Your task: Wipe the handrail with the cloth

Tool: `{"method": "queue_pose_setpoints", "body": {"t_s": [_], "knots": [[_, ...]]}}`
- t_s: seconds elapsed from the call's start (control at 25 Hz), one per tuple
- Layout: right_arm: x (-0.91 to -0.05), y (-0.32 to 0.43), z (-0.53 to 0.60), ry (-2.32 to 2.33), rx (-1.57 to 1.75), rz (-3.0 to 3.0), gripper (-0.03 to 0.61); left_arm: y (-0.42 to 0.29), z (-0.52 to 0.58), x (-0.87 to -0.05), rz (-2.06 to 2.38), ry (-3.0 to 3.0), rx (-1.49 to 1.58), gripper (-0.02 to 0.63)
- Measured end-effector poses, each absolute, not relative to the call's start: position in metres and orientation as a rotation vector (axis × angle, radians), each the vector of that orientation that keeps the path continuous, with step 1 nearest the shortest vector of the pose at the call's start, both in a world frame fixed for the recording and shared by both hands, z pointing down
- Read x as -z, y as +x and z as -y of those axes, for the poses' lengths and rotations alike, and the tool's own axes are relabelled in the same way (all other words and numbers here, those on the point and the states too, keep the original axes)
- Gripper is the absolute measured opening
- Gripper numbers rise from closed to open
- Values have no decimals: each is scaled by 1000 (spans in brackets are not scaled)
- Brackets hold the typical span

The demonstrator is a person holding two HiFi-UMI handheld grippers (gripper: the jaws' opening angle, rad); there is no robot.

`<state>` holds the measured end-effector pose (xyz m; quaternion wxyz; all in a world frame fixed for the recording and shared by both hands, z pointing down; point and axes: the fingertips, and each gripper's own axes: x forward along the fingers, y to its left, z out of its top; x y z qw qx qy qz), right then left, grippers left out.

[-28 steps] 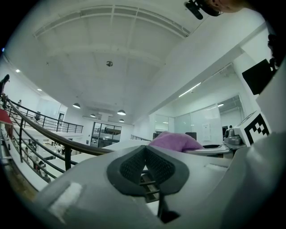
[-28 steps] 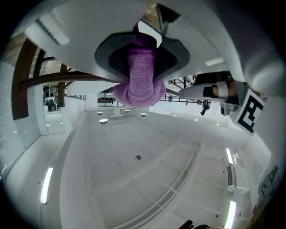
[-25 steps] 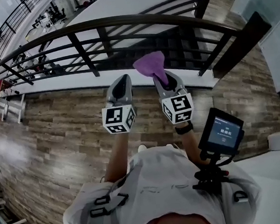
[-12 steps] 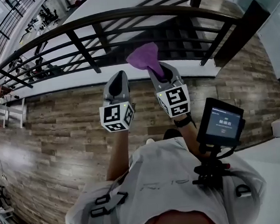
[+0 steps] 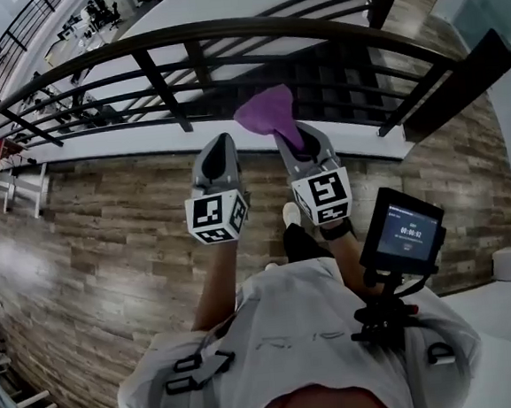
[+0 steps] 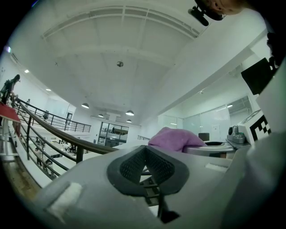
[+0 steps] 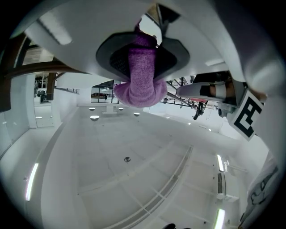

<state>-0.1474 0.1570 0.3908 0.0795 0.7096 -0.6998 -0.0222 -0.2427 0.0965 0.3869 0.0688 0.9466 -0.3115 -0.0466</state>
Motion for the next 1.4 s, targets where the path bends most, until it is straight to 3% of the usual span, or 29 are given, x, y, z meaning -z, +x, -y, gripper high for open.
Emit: {"method": "queue_pose_setpoints", "body": {"t_s": [0.2,0.48,0.8,1.12,1.4], "knots": [[-384,-135,-131,2084,139,2160,81,-237,-80,-384,997,2874,131,-2],[-361,-65,-13,1882,277,2253,81,-148,26,-355,1109,2880,154,0],[-388,-38,8,1777,175,2446,81,-111,53,-377,1158,2867,92,-2],[-422,-34,64,1641,27,2551,84,-115,105,-412,1270,2761,-25,0],[-431,-45,178,1483,45,2477,86,-138,208,-419,1409,2679,26,-2]]}}
